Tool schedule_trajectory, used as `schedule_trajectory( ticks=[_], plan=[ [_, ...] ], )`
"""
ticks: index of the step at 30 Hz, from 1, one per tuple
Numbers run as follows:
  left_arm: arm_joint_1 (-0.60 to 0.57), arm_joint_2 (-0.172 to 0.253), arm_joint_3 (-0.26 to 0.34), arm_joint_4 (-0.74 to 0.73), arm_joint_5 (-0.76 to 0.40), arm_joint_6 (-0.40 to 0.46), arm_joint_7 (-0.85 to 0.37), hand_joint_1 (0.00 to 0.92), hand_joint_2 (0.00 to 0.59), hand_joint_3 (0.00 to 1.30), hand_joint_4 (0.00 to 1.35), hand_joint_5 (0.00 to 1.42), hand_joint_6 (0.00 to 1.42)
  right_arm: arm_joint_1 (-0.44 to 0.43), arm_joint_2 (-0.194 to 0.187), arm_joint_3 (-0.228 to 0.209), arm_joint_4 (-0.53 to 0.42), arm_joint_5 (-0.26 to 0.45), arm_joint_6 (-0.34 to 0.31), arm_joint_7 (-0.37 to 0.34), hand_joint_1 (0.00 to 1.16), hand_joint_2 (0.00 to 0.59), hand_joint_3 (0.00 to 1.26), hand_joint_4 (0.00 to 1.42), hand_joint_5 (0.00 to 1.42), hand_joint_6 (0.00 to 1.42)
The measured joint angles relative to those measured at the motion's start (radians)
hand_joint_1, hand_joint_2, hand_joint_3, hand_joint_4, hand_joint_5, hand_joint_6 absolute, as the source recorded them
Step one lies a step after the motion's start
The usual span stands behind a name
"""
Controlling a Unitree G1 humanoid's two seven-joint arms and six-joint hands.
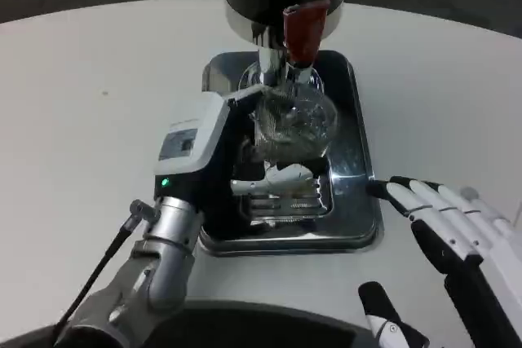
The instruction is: Grasp the cup under the faucet to collect the drink, then remove the cup.
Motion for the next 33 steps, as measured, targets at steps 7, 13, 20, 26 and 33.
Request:
schedule_trajectory(
  ticks=[7, 13, 20, 26, 33],
  plan=[
    [0.011, 0.013, -0.01, -0.001, -0.004, -0.001, -0.008, 0.118, 0.021, 0.17, 0.15, 0.44, 0.33, 0.001, 0.0, 0.002, 0.0, 0.003, 0.0, 0.002, 0.48, 0.463, 0.17, 0.12, 0.13, 0.14],
    [0.039, 0.02, 0.004, -0.015, -0.053, -0.056, -0.034, 0.001, 0.0, 0.11, 0.12, 0.39, 0.26, 0.004, 0.0, 0.003, 0.0, 0.016, 0.001, 0.002, 0.48, 0.463, 0.17, 0.12, 0.14, 0.15],
    [0.086, 0.048, 0.07, -0.077, -0.163, -0.127, -0.109, 0.0, 0.0, 0.08, 0.07, 0.3, 0.14, 0.004, -0.002, 0.005, 0.0, 0.019, 0.006, 0.004, 0.48, 0.463, 0.17, 0.12, 0.14, 0.15],
    [0.219, 0.053, 0.187, -0.313, -0.353, -0.134, -0.232, 0.0, 0.044, 0.0, 0.0, 0.16, 0.0, 0.002, -0.004, 0.012, 0.0, 0.02, 0.008, 0.009, 0.48, 0.463, 0.17, 0.13, 0.14, 0.16],
    [0.284, 0.067, 0.285, -0.659, -0.635, -0.088, -0.499, 0.0, 0.071, 0.0, 0.0, 0.0, 0.0, -0.014, -0.006, 0.032, 0.0, 0.019, 0.01, 0.022, 0.48, 0.463, 0.18, 0.13, 0.14, 0.17]
  ],
)
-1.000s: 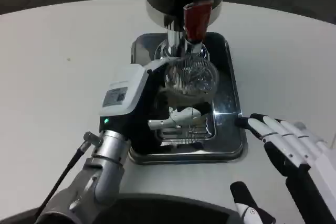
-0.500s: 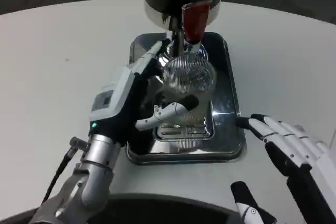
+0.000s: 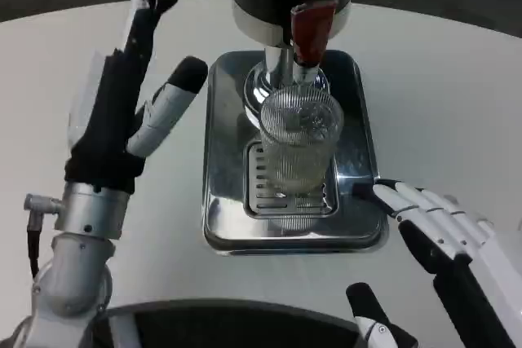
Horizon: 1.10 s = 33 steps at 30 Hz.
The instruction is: Grasp the cup under the faucet to collect the drink, then remove the cup.
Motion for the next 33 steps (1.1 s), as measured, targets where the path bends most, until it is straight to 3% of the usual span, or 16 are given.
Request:
schedule_trajectory(
  ticks=[9, 12, 16, 22, 25, 29, 33],
  plan=[
    [-0.01, 0.012, 0.074, -0.297, -0.236, 0.111, -0.226, 0.0, 0.082, 0.0, 0.0, 0.0, 0.0, -0.01, 0.003, 0.018, 0.0, -0.006, 0.019, 0.007, 0.48, 0.463, 0.18, 0.13, 0.14, 0.17],
    [-0.043, 0.031, 0.074, -0.338, -0.358, 0.199, -0.353, 0.0, 0.073, 0.0, 0.0, 0.0, 0.0, -0.018, 0.006, 0.025, 0.0, -0.009, 0.027, 0.01, 0.48, 0.463, 0.19, 0.13, 0.15, 0.17],
    [-0.121, 0.101, 0.08, -0.362, -0.507, 0.337, -0.555, 0.0, 0.06, 0.0, 0.0, 0.0, 0.0, -0.017, 0.006, 0.028, 0.0, -0.016, 0.03, 0.011, 0.48, 0.463, 0.19, 0.13, 0.15, 0.18],
    [-0.259, 0.143, 0.108, -0.343, -0.744, 0.64, -0.764, 0.0, 0.052, 0.0, 0.0, 0.0, 0.0, -0.005, 0.006, 0.031, -0.001, -0.017, 0.03, 0.011, 0.48, 0.463, 0.19, 0.13, 0.15, 0.18],
    [-0.305, 0.147, 0.119, -0.289, -0.785, 0.767, -0.821, 0.0, 0.065, 0.0, 0.0, 0.0, 0.0, -0.001, 0.009, 0.03, -0.001, -0.017, 0.03, 0.011, 0.48, 0.463, 0.19, 0.13, 0.15, 0.18],
    [-0.338, 0.149, 0.14, -0.255, -0.788, 0.87, -0.863, 0.0, 0.067, 0.0, 0.0, 0.0, 0.0, 0.005, 0.013, 0.025, -0.001, -0.016, 0.03, 0.011, 0.48, 0.463, 0.19, 0.13, 0.15, 0.18],
    [-0.364, 0.149, 0.155, -0.229, -0.775, 0.893, -0.887, 0.0, 0.067, 0.0, 0.0, 0.0, 0.0, 0.012, 0.018, 0.019, -0.001, -0.013, 0.03, 0.01, 0.48, 0.463, 0.19, 0.13, 0.15, 0.18]
  ],
)
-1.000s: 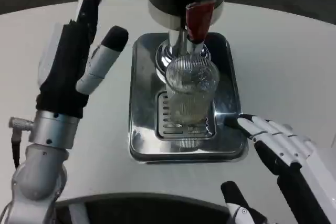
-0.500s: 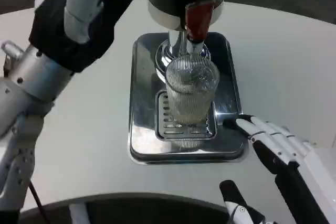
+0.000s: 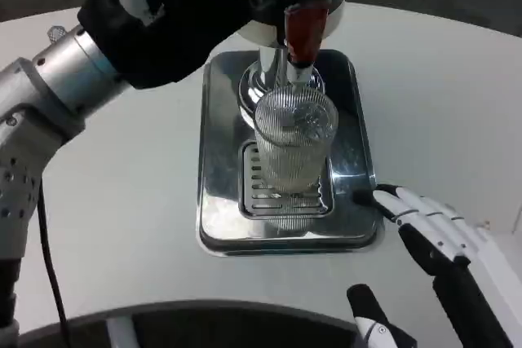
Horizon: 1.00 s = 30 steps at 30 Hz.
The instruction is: Grasp the cup under the faucet to collect the drink, then remove the cup.
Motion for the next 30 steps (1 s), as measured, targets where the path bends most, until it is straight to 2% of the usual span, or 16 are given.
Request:
schedule_trajectory(
  ticks=[3, 9, 19, 30],
  plan=[
    [-0.018, 0.002, 0.02, 0.043, 0.043, -0.007, -0.009, 0.0, 0.065, 0.0, 0.0, 0.0, 0.0, 0.007, 0.009, -0.004, 0.0, 0.006, 0.0, 0.0, 0.48, 0.463, 0.19, 0.13, 0.15, 0.18],
    [-0.037, 0.006, 0.022, 0.116, 0.13, -0.048, -0.034, 0.0, 0.061, 0.0, 0.0, 0.0, 0.0, 0.008, 0.015, -0.006, 0.0, 0.011, 0.0, 0.0, 0.48, 0.463, 0.19, 0.13, 0.15, 0.18],
    [-0.04, -0.027, -0.015, 0.151, 0.195, -0.053, -0.097, 0.0, 0.058, 0.0, 0.0, 0.0, 0.0, 0.001, 0.018, -0.007, 0.0, 0.021, 0.0, 0.0, 0.48, 0.463, 0.2, 0.13, 0.15, 0.18],
    [-0.043, -0.04, -0.041, 0.154, 0.239, -0.07, -0.115, 0.0, 0.055, 0.0, 0.0, 0.01, 0.0, 0.006, 0.026, -0.028, 0.0, 0.044, 0.0, -0.001, 0.48, 0.463, 0.2, 0.13, 0.15, 0.18]
  ],
)
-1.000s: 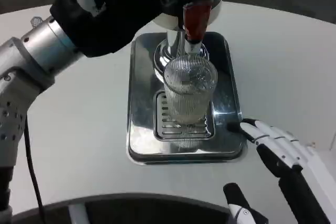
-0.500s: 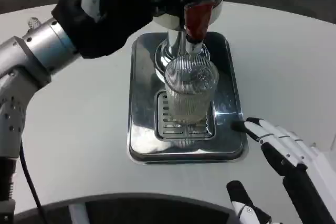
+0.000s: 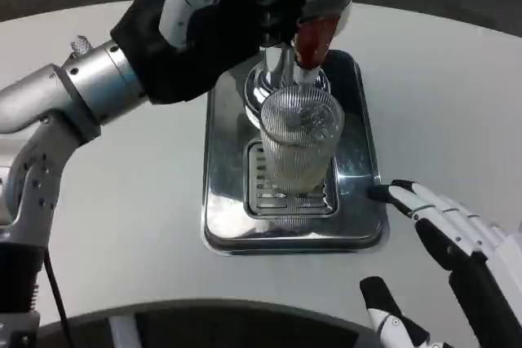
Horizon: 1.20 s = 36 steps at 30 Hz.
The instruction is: Grasp the cup under the faucet to collect the drink, then remove the cup.
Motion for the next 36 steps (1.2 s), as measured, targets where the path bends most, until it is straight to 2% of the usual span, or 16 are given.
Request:
schedule_trajectory(
  ticks=[15, 18, 21, 24, 28, 36],
  plan=[
    [-0.001, 0.023, -0.029, -0.034, 0.074, -0.033, -0.022, 0.0, 0.058, 0.0, 0.0, 0.02, 0.0, 0.004, 0.008, -0.008, 0.0, 0.007, 0.0, 0.0, 0.48, 0.463, 0.2, 0.13, 0.15, 0.2],
    [-0.001, 0.05, -0.056, -0.064, 0.125, -0.091, -0.045, 0.0, 0.085, 0.0, 0.0, 0.02, 0.0, 0.004, 0.009, -0.007, 0.0, 0.007, 0.0, 0.0, 0.48, 0.463, 0.2, 0.13, 0.15, 0.2],
    [0.0, 0.06, -0.066, -0.069, 0.157, -0.134, -0.057, 0.0, 0.099, 0.0, 0.0, 0.02, 0.0, 0.004, 0.009, -0.006, 0.0, 0.006, 0.0, 0.0, 0.48, 0.463, 0.2, 0.13, 0.15, 0.2],
    [0.01, 0.093, -0.093, -0.105, 0.241, -0.247, -0.063, 0.0, 0.121, 0.0, 0.0, 0.02, 0.0, 0.004, 0.009, -0.004, 0.0, 0.006, 0.01, 0.0, 0.48, 0.463, 0.2, 0.13, 0.15, 0.2],
    [0.02, 0.133, -0.124, -0.143, 0.322, -0.347, -0.066, 0.0, 0.128, 0.0, 0.0, 0.02, 0.0, 0.004, 0.009, -0.001, 0.0, 0.005, 0.019, 0.0, 0.48, 0.463, 0.2, 0.13, 0.15, 0.2],
    [0.028, 0.174, -0.135, -0.159, 0.416, -0.47, -0.048, 0.0, 0.128, 0.0, 0.0, 0.02, 0.0, 0.004, 0.009, 0.009, 0.001, 0.003, 0.032, 0.0, 0.48, 0.463, 0.2, 0.13, 0.15, 0.2]
  ],
)
